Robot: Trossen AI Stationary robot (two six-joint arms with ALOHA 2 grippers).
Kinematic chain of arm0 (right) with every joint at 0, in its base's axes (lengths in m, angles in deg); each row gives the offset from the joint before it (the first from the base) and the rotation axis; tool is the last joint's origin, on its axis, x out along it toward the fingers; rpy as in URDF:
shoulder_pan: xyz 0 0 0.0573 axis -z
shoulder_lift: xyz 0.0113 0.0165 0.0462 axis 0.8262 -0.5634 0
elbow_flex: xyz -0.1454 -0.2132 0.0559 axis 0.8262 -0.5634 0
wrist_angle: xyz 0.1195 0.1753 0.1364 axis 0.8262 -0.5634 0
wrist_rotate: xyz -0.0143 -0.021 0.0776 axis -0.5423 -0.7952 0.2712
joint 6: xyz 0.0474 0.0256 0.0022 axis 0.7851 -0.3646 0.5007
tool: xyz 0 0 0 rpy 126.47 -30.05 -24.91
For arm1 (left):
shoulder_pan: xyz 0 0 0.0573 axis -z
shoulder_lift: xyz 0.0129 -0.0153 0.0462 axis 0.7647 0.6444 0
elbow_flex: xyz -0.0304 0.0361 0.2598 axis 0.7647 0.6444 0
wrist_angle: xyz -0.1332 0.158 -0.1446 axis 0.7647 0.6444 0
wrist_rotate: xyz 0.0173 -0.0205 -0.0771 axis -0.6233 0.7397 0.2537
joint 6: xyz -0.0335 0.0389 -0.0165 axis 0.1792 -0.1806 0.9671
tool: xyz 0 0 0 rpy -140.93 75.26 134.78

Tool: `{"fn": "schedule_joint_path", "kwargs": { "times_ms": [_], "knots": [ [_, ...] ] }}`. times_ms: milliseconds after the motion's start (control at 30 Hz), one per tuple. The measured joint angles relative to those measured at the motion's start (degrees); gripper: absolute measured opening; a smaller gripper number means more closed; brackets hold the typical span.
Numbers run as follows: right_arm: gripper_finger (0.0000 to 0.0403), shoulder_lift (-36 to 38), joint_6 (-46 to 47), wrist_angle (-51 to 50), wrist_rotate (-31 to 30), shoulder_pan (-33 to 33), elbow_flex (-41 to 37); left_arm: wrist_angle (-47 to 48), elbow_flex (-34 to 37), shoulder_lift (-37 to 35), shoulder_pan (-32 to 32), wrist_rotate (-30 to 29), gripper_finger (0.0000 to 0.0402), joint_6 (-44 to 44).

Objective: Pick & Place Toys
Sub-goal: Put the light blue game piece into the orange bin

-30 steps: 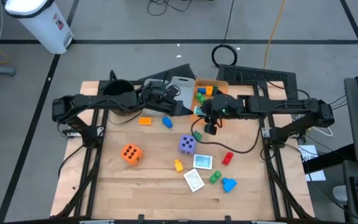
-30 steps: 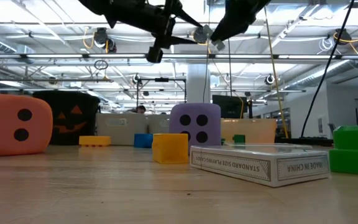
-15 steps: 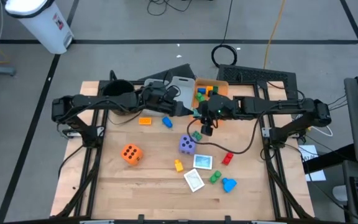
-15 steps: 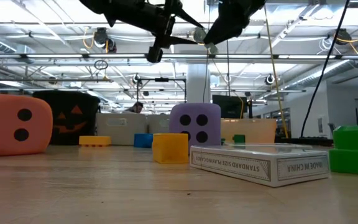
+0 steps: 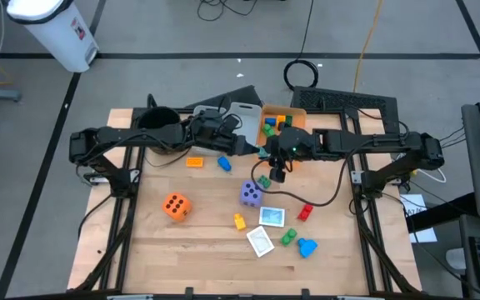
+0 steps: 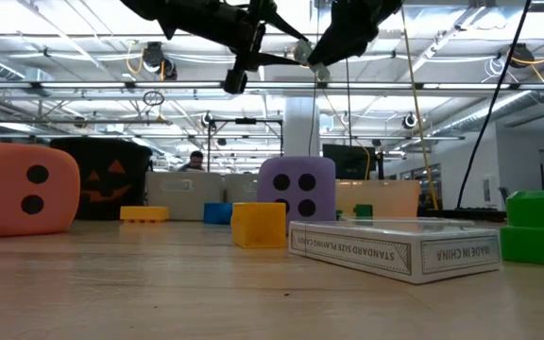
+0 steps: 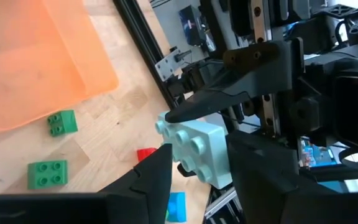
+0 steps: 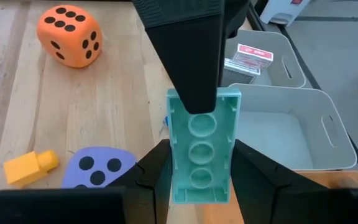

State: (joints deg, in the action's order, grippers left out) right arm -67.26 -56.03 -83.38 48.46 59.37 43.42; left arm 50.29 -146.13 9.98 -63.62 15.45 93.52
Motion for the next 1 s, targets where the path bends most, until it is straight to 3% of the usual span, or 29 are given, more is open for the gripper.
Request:
{"fn": "schedule_joint_path", "kwargs": {
  "times_ms": [300,533,1000],
  "knots": [
    [0.0120,0.0,0.0,-0.5,-0.3,0.0,0.0,0.4,0.0,0.0,-0.1,1.1,0.0061,0.3],
    [0.0123,0.0,0.0,-0.5,-0.2,0.0,0.0,0.6,0.0,0.0,-0.1,1.4,0.0054,-1.0],
    [0.0221,0.1,2.3,3.4,4.5,0.0,0.0,0.1,0.0,0.1,-0.2,3.1,0.0003,-4.8]
  ]
}}
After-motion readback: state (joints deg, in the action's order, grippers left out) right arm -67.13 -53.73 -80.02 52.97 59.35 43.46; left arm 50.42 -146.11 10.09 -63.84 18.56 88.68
